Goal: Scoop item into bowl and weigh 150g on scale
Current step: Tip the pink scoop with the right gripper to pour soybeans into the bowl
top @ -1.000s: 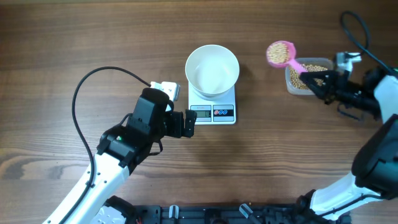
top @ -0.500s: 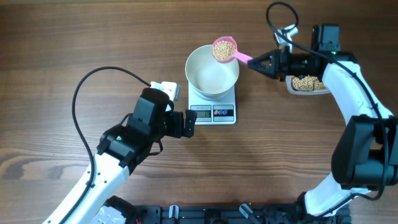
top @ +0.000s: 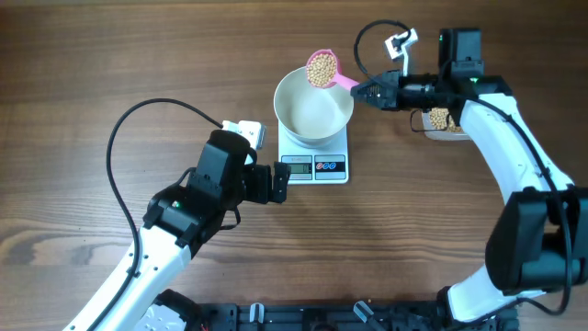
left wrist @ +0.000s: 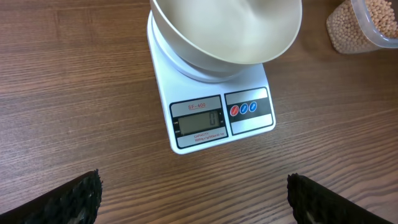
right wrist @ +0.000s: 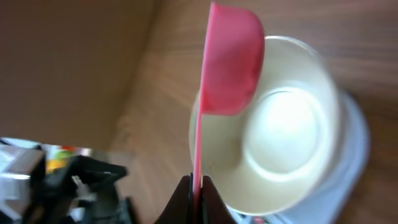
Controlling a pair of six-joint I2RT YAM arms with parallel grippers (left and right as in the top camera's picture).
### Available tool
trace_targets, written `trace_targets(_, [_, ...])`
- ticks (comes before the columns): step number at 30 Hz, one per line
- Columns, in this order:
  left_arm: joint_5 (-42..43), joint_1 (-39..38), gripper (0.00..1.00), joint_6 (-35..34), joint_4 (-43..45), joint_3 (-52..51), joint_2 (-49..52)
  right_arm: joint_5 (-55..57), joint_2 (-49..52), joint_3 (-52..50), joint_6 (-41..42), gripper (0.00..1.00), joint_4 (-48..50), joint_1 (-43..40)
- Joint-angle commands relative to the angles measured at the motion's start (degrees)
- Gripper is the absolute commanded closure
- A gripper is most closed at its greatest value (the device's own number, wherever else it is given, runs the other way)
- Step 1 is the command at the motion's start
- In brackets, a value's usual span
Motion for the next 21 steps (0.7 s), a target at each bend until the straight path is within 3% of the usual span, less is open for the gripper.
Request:
trace_targets(1, [-0.55, 0.28, 0.0, 1.33, 0.13, 0.17, 0.22, 6.58, -3.58, 0.98, -8.13, 0.96, -3.19, 0.13])
trace_targets(21, [-0.55, 0.28, 0.0, 1.33, 0.13, 0.17, 0.22, 20.72, -3.61, 0.98, -25.59, 0.96, -6.16, 5.92])
